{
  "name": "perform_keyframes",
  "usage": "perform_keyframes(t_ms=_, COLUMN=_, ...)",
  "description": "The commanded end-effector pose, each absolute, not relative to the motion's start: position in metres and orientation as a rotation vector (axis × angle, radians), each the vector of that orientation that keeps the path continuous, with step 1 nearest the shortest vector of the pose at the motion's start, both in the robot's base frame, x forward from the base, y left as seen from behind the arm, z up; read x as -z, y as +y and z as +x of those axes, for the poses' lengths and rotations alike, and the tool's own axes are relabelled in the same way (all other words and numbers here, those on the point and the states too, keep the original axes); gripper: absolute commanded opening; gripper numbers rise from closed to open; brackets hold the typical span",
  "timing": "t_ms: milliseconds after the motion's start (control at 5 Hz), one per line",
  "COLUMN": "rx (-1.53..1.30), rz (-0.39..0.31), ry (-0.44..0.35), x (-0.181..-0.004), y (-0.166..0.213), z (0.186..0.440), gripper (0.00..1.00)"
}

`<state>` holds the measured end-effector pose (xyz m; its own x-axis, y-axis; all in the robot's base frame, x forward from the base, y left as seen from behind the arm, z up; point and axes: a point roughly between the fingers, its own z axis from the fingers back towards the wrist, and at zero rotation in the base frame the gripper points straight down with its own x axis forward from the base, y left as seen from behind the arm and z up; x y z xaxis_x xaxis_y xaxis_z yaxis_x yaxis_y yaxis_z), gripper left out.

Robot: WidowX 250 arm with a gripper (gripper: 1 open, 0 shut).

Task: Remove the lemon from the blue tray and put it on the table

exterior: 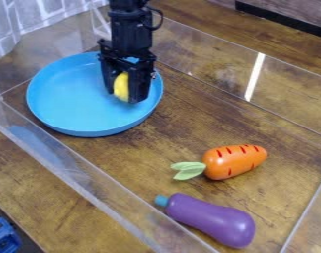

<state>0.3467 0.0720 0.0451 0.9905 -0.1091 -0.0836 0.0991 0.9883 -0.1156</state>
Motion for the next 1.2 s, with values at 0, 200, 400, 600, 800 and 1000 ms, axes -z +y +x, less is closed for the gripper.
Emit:
perform_keyframes(t_ms=0, rx=0.133, rz=-0.079, ry=-0.039, x=-0.090, y=0.065, z=0.364, gripper=0.00)
perform_keyframes(t_ms=200, rx=0.141, rz=-0.081, ry=-0.038, x=-0.091, y=0.061, z=0.365, gripper=0.00)
perform_keyframes(t_ms=400, rx=0.151, rz=-0.083, ry=-0.037, x=-0.093, y=0.057, z=0.366, gripper=0.00)
perform_keyframes(t_ms=600, rx=0.160, rz=-0.086, ry=-0.036, x=-0.095, y=0.054, z=0.366, gripper=0.00)
perform_keyframes(t_ms=800, rx=0.170, rz=-0.088, ry=-0.034, x=-0.097, y=0.050, z=0.367, gripper=0.00)
perform_keyframes(t_ms=1000, rx=0.179, rz=-0.091, ry=-0.033, x=-0.098, y=0.047, z=0.367, gripper=0.00)
